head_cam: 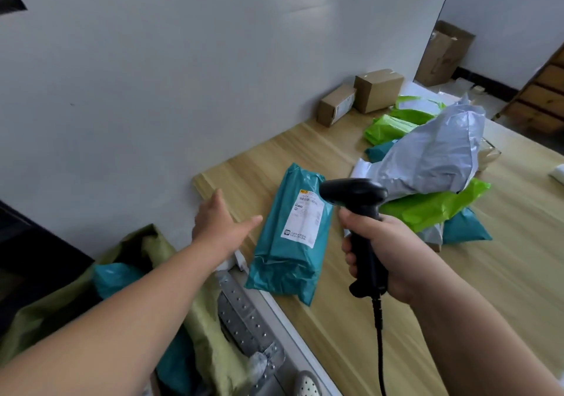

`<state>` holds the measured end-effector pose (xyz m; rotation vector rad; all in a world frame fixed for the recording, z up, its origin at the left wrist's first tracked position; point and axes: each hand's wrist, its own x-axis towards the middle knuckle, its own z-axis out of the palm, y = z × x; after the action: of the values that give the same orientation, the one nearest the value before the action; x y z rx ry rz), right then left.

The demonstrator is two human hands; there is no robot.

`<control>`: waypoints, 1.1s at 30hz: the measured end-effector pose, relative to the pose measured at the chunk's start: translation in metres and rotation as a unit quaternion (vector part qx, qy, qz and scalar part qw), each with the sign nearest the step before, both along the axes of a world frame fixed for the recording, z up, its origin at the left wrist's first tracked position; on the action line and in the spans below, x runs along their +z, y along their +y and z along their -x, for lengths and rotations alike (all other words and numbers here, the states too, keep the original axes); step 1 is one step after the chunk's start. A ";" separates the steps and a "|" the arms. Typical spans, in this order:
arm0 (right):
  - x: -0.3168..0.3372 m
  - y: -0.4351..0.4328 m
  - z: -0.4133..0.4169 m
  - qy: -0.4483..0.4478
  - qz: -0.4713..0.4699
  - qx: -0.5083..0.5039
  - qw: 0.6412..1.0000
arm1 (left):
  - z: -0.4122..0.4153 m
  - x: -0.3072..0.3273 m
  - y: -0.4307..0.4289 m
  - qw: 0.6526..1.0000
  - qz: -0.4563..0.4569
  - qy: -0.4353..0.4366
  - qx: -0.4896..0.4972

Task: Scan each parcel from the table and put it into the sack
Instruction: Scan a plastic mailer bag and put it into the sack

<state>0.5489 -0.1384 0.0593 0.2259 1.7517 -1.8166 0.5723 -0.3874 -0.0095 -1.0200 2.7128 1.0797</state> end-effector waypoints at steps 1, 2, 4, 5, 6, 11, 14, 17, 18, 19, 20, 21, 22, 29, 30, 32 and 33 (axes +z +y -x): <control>-0.002 0.001 0.000 0.000 -0.002 -0.003 1.000 | 0.009 -0.003 0.004 1.000 0.000 -0.001 -0.023; -0.005 0.003 0.002 -0.001 -0.004 -0.007 1.000 | 0.018 -0.007 0.010 0.999 -0.011 -0.006 -0.038; -0.010 0.009 0.006 -0.005 -0.009 -0.012 1.000 | 0.034 -0.018 0.024 0.997 -0.065 -0.032 -0.040; -0.013 0.012 0.008 -0.007 -0.012 -0.013 1.000 | 0.042 -0.025 0.031 0.994 -0.095 -0.051 -0.034; -0.017 0.015 0.011 -0.010 -0.015 -0.013 1.000 | 0.049 -0.032 0.038 0.989 -0.123 -0.074 -0.025; -0.034 0.020 0.024 -0.025 -0.017 0.001 1.000 | 0.072 -0.061 0.059 0.971 -0.181 -0.152 0.027; -0.043 0.021 0.033 -0.032 -0.020 0.002 0.999 | 0.080 -0.069 0.067 0.959 -0.241 -0.136 0.055; -0.045 0.021 0.038 -0.037 -0.022 0.008 0.999 | 0.082 -0.072 0.071 0.955 -0.263 -0.135 0.028; -0.045 0.021 0.039 -0.036 -0.023 0.011 0.999 | 0.081 -0.072 0.071 0.957 -0.259 -0.126 0.022; -0.045 0.021 0.040 -0.035 -0.024 0.013 0.999 | 0.080 -0.072 0.071 0.961 -0.253 -0.107 0.023; -0.043 0.021 0.041 -0.034 -0.025 0.015 0.999 | 0.078 -0.072 0.069 0.967 -0.241 -0.082 0.028; -0.041 0.020 0.042 -0.033 -0.027 0.019 0.999 | 0.076 -0.070 0.068 0.973 -0.222 -0.057 0.032; -0.038 0.018 0.042 -0.031 -0.030 0.023 0.999 | 0.073 -0.068 0.066 0.978 -0.204 -0.036 0.033; 0.008 -0.014 0.037 -0.017 0.004 0.052 0.998 | 0.046 -0.036 0.042 0.984 -0.145 0.098 0.035; 0.015 -0.019 0.035 -0.016 0.010 0.057 0.998 | 0.042 -0.030 0.037 0.985 -0.130 0.109 0.038; 0.029 -0.029 0.029 -0.015 0.016 0.067 0.997 | 0.034 -0.016 0.025 0.985 -0.101 0.130 0.048; 0.035 -0.034 0.025 -0.016 0.018 0.073 0.997 | 0.030 -0.009 0.018 0.984 -0.090 0.141 0.056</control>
<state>0.5235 -0.1722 0.0946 0.1085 1.6655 -1.7285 0.5422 -0.3694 -0.0189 -1.0736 2.7233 1.5670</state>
